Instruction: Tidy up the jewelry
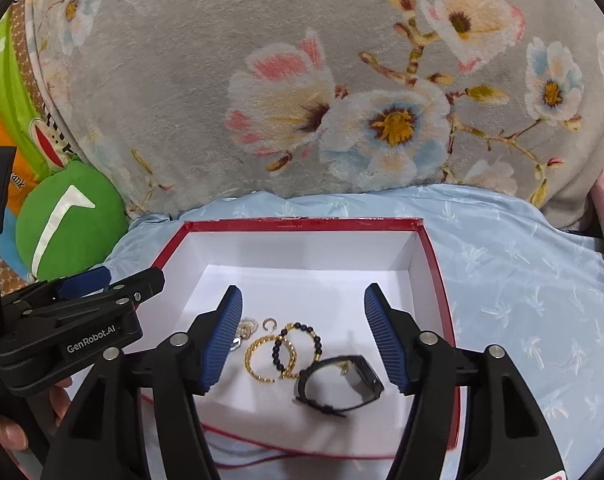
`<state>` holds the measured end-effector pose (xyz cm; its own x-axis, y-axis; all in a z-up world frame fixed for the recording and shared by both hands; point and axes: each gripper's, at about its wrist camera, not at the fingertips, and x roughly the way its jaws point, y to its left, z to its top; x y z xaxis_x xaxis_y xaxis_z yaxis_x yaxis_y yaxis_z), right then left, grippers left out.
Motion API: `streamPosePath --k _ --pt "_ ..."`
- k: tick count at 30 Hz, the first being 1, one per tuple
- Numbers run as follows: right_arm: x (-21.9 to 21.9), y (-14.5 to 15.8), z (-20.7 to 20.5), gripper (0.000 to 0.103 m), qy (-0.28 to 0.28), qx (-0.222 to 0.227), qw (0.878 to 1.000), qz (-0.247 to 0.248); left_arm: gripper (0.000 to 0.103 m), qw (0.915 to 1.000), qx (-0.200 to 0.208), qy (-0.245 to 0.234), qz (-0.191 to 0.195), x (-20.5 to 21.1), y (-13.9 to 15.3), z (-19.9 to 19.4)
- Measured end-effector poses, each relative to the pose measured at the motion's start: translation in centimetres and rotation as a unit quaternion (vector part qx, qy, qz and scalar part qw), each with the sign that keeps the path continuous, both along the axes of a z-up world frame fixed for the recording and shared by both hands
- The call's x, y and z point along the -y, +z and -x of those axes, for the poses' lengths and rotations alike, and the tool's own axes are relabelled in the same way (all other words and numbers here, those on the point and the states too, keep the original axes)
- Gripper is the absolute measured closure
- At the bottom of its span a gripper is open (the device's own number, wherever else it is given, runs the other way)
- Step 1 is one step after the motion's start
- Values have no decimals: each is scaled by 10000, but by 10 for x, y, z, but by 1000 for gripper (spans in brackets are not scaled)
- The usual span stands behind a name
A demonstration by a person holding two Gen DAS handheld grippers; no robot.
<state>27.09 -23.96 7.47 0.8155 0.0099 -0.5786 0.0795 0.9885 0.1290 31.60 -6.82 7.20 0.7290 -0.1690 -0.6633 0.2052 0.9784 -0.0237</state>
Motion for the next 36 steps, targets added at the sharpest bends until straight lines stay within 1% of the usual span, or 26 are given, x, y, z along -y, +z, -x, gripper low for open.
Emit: streamPosePath --k 2,6,15,21,27,36 --pt "0 0 10 32 -46 -15 10000 -45 24 10000 47 40 -71 -1 2 10" --pt "-1 -2 27 30 -111 -55 9999 -92 18 9998 73 25 -205 -2 3 27" --pt "-9 -11 63 28 -149 -241 9996 -34 15 9998 -190 -4 -108 -11 -6 58" --pt "-11 -18 80 26 -191 -467 9986 -159 12 9992 -381 -34 -107 -15 -13 77" --pt "-12 -17 87 21 -241 -547 9980 -200 11 9986 -523 100 -54 -21 -17 84" --pt "-20 -18 83 18 -273 -609 9978 -18 11 9979 -474 366 -246 -24 -21 85"
